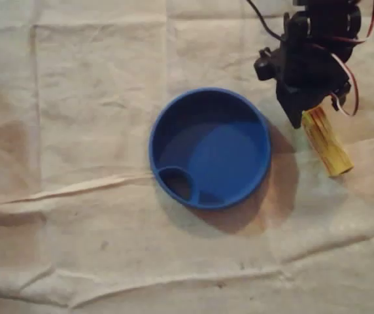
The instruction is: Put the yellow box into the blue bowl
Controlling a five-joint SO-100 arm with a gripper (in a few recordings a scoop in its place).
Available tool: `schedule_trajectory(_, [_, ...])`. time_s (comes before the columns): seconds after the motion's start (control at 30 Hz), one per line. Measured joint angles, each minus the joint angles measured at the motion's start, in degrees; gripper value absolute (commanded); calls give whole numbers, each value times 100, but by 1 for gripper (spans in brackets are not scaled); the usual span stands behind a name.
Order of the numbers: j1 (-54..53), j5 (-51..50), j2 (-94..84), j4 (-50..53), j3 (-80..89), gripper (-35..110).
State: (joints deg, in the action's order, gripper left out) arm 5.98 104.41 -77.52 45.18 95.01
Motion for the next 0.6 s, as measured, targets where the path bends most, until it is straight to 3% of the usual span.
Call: schedule_trajectory(0.6, [0, 0, 264, -70, -9, 26])
